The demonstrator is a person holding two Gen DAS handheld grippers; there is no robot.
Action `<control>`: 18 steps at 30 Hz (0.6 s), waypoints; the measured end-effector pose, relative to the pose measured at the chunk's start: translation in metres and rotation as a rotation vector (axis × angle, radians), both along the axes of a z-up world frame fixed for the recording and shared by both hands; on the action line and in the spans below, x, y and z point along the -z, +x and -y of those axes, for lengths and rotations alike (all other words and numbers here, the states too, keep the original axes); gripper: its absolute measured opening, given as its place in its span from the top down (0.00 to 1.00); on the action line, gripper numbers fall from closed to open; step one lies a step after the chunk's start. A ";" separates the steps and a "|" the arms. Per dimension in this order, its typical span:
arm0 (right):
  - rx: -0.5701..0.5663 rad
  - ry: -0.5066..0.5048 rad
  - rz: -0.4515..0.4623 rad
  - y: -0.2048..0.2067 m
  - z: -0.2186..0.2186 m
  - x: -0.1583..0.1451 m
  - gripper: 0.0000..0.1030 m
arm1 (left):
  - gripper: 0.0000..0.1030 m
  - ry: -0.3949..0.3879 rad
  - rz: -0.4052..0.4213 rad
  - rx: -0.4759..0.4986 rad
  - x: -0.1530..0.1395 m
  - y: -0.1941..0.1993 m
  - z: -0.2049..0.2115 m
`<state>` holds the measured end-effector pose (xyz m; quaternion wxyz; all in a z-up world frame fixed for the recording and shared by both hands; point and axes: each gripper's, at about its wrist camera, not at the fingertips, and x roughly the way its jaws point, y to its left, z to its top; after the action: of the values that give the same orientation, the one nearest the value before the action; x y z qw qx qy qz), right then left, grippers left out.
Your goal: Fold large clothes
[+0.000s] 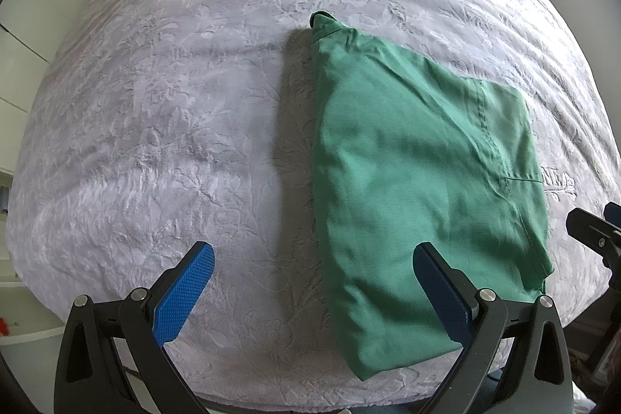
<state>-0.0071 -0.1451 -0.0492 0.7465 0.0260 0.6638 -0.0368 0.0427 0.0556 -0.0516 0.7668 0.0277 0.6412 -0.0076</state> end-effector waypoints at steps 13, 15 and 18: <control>-0.005 0.003 -0.006 -0.002 -0.001 0.002 0.00 | 0.01 -0.011 0.008 0.021 0.000 -0.001 0.000; -0.003 0.003 -0.007 -0.002 -0.001 0.002 0.00 | 0.01 -0.014 0.015 0.022 -0.002 -0.002 0.001; -0.003 0.004 -0.007 -0.003 -0.001 0.002 0.00 | 0.01 -0.015 0.017 0.025 -0.002 -0.002 0.001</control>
<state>-0.0097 -0.1438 -0.0514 0.7442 0.0264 0.6665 -0.0347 0.0411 0.0543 -0.0493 0.7724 0.0302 0.6341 -0.0217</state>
